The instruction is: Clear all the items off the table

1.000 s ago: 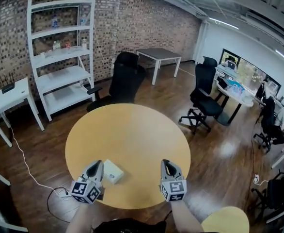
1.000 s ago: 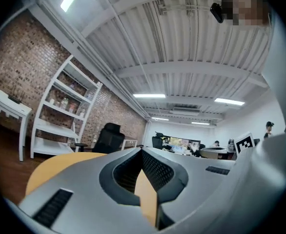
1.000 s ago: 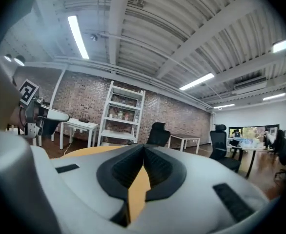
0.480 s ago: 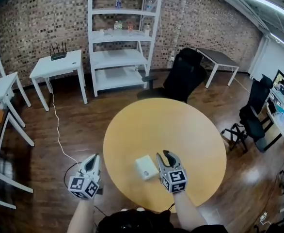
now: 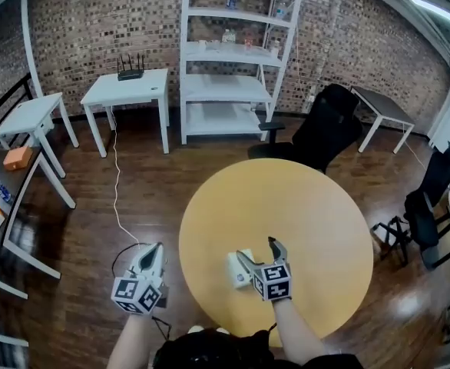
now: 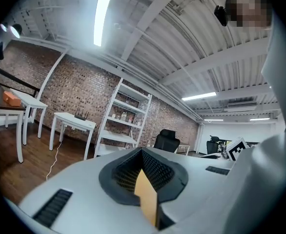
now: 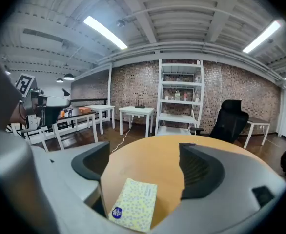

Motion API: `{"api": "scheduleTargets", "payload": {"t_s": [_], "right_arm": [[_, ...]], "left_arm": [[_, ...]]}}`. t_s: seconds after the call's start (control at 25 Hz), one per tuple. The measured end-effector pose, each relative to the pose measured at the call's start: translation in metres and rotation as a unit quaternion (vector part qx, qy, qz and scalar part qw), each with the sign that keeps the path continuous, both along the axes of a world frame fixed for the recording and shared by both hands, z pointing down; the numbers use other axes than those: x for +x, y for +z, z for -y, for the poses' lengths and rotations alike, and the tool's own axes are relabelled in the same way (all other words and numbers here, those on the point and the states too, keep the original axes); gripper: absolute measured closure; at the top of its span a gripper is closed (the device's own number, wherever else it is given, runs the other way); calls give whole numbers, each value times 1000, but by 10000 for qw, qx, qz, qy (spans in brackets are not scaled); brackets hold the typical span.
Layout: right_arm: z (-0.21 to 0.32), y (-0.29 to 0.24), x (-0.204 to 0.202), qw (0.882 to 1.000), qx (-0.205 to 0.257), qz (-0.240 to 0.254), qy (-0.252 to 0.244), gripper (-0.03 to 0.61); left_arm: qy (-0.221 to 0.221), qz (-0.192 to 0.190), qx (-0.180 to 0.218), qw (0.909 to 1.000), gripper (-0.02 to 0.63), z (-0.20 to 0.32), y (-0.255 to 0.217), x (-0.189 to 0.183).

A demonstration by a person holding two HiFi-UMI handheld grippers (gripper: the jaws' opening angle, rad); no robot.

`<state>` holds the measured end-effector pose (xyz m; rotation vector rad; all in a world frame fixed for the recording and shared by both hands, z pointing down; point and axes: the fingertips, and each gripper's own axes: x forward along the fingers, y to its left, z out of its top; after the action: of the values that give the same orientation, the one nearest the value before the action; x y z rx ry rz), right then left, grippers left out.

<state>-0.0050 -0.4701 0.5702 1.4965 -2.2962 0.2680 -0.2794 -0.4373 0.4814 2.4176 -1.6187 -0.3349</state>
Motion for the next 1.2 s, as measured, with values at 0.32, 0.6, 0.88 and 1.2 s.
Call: {"api": "scheduleTargets", "payload": {"t_s": [0.32, 0.6, 0.88, 1.2], "right_arm": [[-15, 85, 6, 9916, -1291, -57, 43, 66], [-19, 146, -1, 9774, -2107, -163, 96, -15], [-24, 192, 2, 9595, -2719, -730, 102, -15], [-32, 209, -3, 9403, -3311, -793, -52, 8]], "left_arm": [[-150, 96, -603, 9980, 623, -28, 41, 0], [-251, 90, -1257, 9917, 623, -35, 86, -6], [-186, 31, -1617, 9867, 623, -29, 112, -2], [-153, -83, -1712, 9851, 623, -23, 121, -9]]}}
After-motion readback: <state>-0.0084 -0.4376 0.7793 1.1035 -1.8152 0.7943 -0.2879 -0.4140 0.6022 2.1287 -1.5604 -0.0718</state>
